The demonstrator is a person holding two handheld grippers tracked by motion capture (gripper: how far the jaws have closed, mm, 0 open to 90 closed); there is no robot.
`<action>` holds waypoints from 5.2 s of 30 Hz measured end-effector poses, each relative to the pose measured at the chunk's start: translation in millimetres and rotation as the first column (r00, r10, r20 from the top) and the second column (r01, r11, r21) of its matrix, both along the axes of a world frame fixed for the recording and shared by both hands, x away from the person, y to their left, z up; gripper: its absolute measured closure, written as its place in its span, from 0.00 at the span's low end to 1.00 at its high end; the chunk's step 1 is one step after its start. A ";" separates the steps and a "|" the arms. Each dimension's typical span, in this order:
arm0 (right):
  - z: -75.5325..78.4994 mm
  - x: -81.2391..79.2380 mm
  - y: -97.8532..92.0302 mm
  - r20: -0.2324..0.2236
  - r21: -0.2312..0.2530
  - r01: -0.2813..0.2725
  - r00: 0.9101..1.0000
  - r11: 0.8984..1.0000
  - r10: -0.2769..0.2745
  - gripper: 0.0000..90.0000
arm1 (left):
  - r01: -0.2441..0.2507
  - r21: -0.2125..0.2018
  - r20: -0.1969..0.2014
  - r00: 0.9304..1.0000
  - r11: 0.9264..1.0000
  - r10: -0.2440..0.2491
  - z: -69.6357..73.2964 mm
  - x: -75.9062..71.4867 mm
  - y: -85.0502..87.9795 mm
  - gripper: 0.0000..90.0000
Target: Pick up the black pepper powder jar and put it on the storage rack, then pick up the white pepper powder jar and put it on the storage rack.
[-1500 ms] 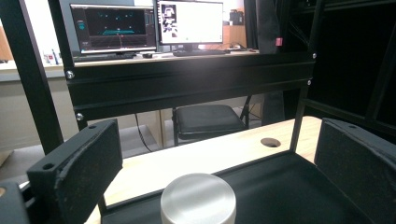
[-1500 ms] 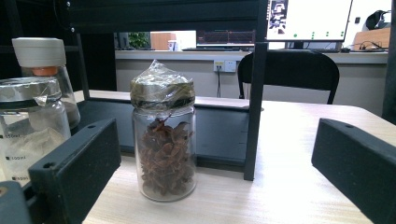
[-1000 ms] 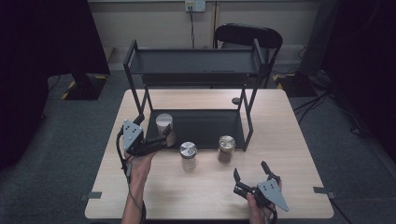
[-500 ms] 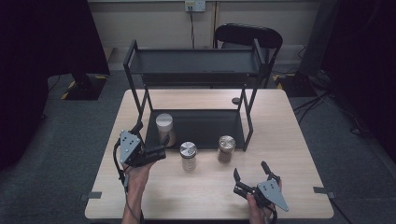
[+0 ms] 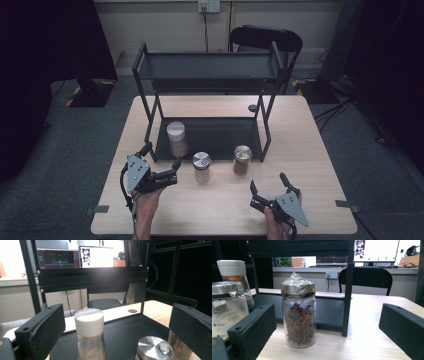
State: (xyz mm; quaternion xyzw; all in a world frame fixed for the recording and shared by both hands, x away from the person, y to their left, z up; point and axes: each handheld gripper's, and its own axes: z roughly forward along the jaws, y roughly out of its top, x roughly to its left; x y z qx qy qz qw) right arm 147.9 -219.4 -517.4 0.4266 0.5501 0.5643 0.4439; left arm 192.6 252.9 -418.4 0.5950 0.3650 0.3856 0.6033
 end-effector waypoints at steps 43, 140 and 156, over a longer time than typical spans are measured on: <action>0.1 0.0 0.1 0.000 0.000 0.001 1.000 1.000 -0.001 0.00 | -0.035 -0.017 -0.015 0.999 0.999 0.035 -91.8 -26.5 0.6 0.00; 60.0 -1.2 59.5 -0.012 -0.051 -0.154 0.988 0.987 0.154 0.00 | -0.068 -0.013 -0.015 0.998 0.998 0.068 -97.8 -28.7 -7.6 0.01; 68.9 9.7 79.1 -0.028 -0.049 -0.205 0.979 0.978 0.204 0.01 | -0.068 -0.014 -0.012 0.998 0.998 0.068 -98.5 -29.0 -7.4 0.01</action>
